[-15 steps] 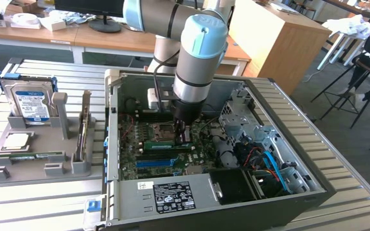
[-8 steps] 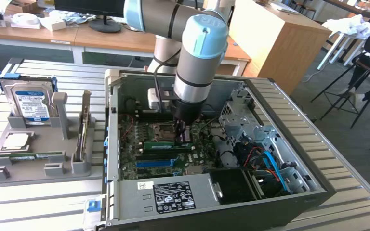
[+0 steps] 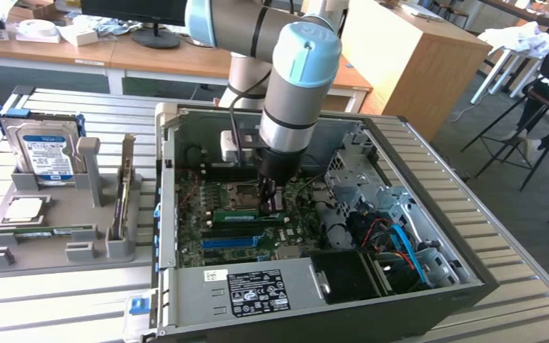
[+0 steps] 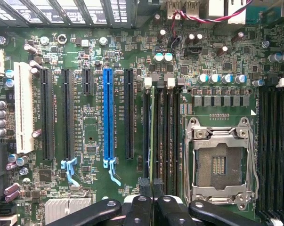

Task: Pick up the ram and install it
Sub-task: 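Insert the ram into the slot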

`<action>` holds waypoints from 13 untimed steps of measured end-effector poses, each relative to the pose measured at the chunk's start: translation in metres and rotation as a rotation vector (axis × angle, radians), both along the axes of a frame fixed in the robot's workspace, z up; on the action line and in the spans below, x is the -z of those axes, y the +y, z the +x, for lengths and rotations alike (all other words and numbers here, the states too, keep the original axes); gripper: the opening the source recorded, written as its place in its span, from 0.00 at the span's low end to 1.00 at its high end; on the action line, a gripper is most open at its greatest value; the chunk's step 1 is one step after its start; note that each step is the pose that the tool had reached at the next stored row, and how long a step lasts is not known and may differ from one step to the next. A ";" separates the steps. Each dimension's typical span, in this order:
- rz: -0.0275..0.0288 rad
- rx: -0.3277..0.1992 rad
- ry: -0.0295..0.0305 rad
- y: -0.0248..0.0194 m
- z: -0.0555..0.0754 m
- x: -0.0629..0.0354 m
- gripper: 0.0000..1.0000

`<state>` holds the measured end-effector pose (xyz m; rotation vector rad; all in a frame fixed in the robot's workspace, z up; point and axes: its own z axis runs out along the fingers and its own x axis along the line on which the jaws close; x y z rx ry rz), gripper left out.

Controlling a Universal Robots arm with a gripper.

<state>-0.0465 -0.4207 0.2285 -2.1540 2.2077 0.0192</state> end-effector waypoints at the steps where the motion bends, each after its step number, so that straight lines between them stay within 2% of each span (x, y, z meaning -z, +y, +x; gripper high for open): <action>1: 0.0000 0.000 0.0000 0.0000 0.000 0.0000 0.12; 13: -0.0002 0.000 0.0015 0.0000 0.002 0.0001 0.12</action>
